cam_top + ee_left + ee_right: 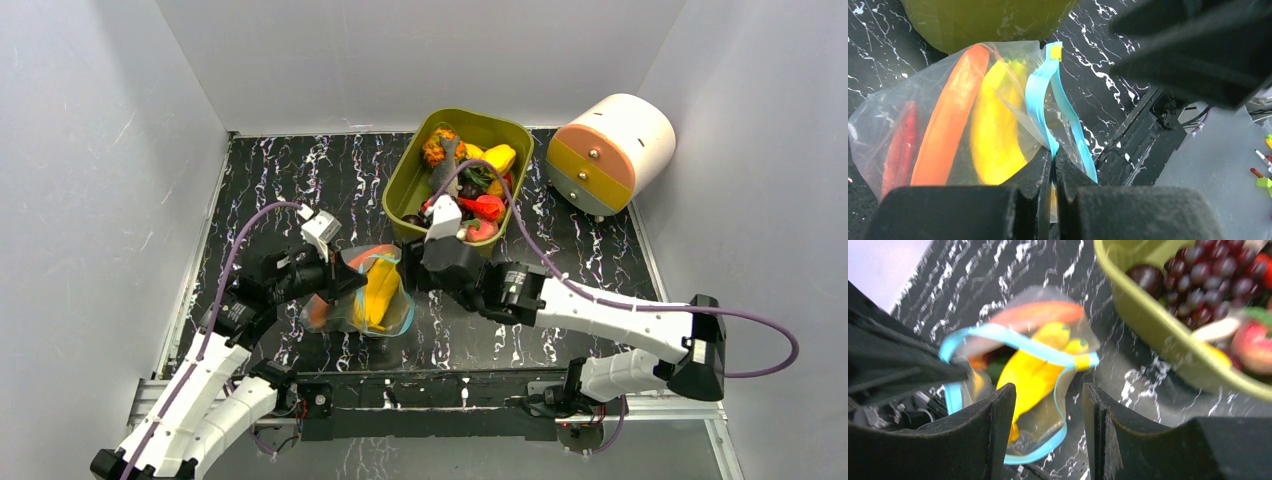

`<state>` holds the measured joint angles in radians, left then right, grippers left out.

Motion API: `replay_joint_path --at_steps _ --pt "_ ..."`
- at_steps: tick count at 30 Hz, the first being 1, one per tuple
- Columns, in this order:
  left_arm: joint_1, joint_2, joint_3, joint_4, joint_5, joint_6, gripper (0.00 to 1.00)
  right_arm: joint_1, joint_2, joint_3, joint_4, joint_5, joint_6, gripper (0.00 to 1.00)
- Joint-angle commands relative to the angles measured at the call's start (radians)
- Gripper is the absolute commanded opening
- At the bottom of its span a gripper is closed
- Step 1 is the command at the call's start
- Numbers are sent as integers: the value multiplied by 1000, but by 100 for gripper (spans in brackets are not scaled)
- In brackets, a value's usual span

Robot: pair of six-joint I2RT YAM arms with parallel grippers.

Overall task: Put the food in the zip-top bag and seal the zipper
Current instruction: Open the zipper of the food storage bag, then pick up the fake vegetable from the bin.

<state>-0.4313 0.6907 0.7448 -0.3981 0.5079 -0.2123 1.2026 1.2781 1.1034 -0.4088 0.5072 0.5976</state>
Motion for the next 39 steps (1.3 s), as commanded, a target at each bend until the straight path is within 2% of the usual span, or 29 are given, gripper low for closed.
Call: replay_joint_path --at_steps 1,4,12,20,24,32,35,39 --pt "-1 -36 -33 75 66 31 0 -120 -17 133 1 -63 -212 50" --pt "-1 -52 -59 83 71 58 1 -237 24 202 -48 -122 -295 53" --pt "-1 -81 -103 91 69 103 1 -453 116 335 -155 -159 -490 50" --pt "-1 -73 -106 88 103 114 2 -683 248 393 -172 -357 -592 52" --pt "-1 -80 -108 90 104 113 2 -730 348 473 -235 -407 -635 57" --pt "-1 -85 -109 87 107 116 2 -753 516 588 -352 -400 -670 61" --pt "-1 -88 -110 91 107 117 2 -752 547 613 -386 -354 -669 61" --pt "-1 -82 -109 90 111 119 2 -753 557 603 -395 -374 -683 63"
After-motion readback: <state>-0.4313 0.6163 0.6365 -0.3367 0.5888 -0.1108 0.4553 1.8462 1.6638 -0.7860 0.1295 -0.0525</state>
